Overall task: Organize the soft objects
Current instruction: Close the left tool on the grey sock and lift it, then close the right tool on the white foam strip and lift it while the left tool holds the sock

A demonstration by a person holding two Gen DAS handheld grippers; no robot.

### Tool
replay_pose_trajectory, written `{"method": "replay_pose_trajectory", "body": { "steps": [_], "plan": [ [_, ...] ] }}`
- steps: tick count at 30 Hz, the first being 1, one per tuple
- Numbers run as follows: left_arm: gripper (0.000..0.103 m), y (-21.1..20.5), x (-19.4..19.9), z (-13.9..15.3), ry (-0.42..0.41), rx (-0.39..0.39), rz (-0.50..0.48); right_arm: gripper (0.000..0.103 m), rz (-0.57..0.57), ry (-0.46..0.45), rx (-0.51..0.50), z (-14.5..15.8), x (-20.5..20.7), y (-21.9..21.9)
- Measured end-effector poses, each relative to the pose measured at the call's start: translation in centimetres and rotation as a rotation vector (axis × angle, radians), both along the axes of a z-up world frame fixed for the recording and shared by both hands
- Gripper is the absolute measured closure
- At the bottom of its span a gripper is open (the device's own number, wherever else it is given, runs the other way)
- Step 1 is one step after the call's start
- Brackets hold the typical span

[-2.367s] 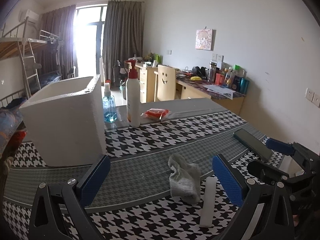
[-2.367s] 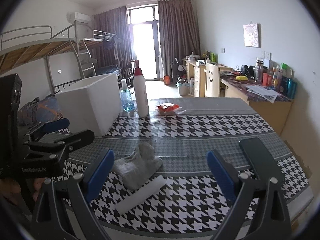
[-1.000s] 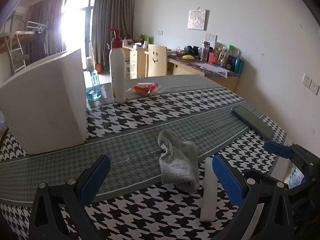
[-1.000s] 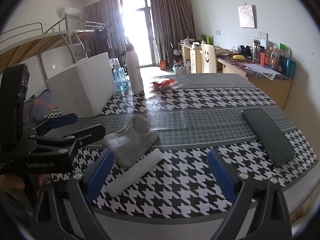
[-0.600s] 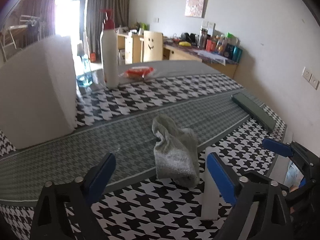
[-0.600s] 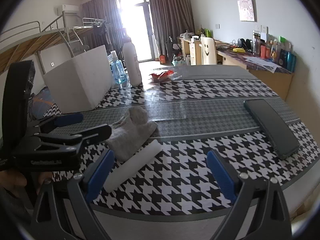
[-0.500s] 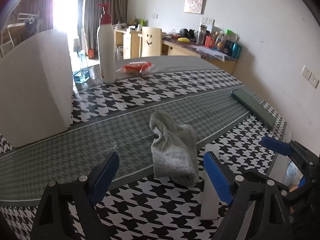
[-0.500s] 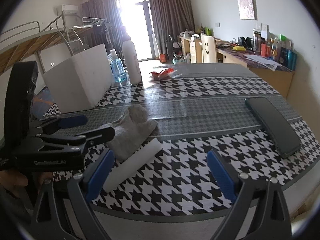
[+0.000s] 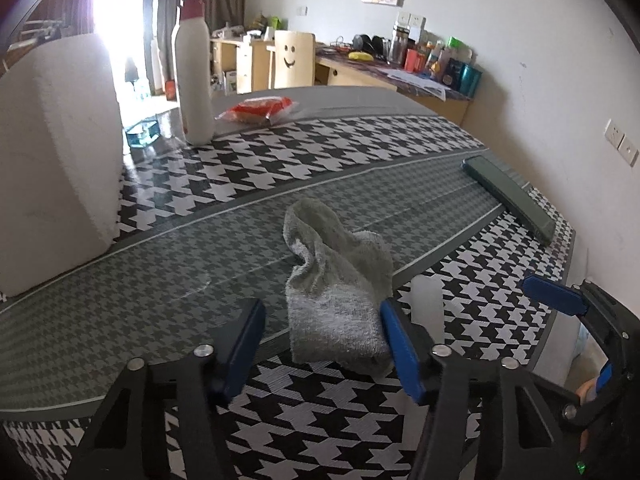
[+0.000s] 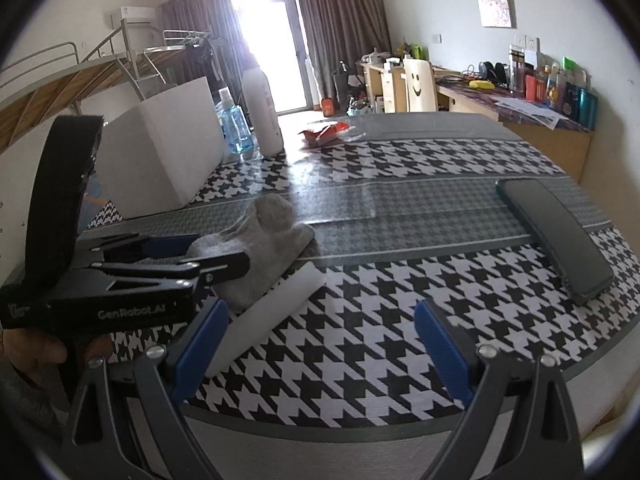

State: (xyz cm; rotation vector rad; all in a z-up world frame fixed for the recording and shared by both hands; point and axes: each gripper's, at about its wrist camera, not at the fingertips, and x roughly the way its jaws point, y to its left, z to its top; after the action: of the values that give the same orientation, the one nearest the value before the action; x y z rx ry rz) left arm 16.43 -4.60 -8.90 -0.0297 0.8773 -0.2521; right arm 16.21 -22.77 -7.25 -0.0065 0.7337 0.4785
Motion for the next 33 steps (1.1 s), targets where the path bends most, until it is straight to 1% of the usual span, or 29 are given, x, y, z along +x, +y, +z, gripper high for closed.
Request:
{"method": "replay_pose_trajectory", "body": {
  "steps": [3,4,5,6,8,10,13,16,18,24,29,33],
  "plan": [
    [0.051,-0.2,0.3,-0.2,0.011,-0.004,-0.014,0.007,0.006,0.01,-0.001,-0.3,0.1,0.2],
    [0.056,-0.2,0.4,-0.3,0.017,-0.006,-0.019,0.007,0.008,0.013,-0.001,-0.4,0.2,0.2],
    [0.059,-0.4,0.5,-0.4,0.021,-0.004,-0.02,0.007,0.01,0.015,-0.003,-0.5,0.2,0.3],
    [0.06,-0.5,0.5,-0.5,0.012,0.004,-0.02,0.007,0.012,0.014,-0.004,-0.6,0.1,0.4],
    [0.068,-0.8,0.6,-0.6,0.007,0.011,-0.031,0.007,0.014,0.019,-0.003,-0.7,0.1,0.4],
    [0.071,-0.8,0.7,-0.6,0.007,0.003,-0.033,0.007,0.017,0.026,-0.005,-0.8,0.2,0.6],
    [0.083,-0.6,0.8,-0.6,0.006,-0.009,-0.031,0.007,0.017,0.034,-0.005,-0.9,0.4,0.9],
    [0.084,-0.3,0.8,-0.6,0.006,-0.03,-0.031,0.007,0.026,0.035,-0.01,-1.1,0.3,1.2],
    [0.084,0.0,0.5,-0.1,-0.019,-0.047,-0.029,0.007,0.025,0.04,-0.012,-1.2,0.4,1.3],
    [0.084,0.7,-0.4,1.0,-0.074,-0.033,-0.013,0.007,0.026,0.041,-0.023,-1.1,0.5,2.0],
    [0.084,1.8,-1.0,1.4,-0.095,-0.037,0.002,0.007,0.032,0.044,-0.041,-1.2,0.5,2.9],
    [0.084,2.6,-1.3,1.6,-0.106,-0.055,0.006,0.007,0.028,0.052,-0.058,-1.4,0.6,3.6]
  ]
}}
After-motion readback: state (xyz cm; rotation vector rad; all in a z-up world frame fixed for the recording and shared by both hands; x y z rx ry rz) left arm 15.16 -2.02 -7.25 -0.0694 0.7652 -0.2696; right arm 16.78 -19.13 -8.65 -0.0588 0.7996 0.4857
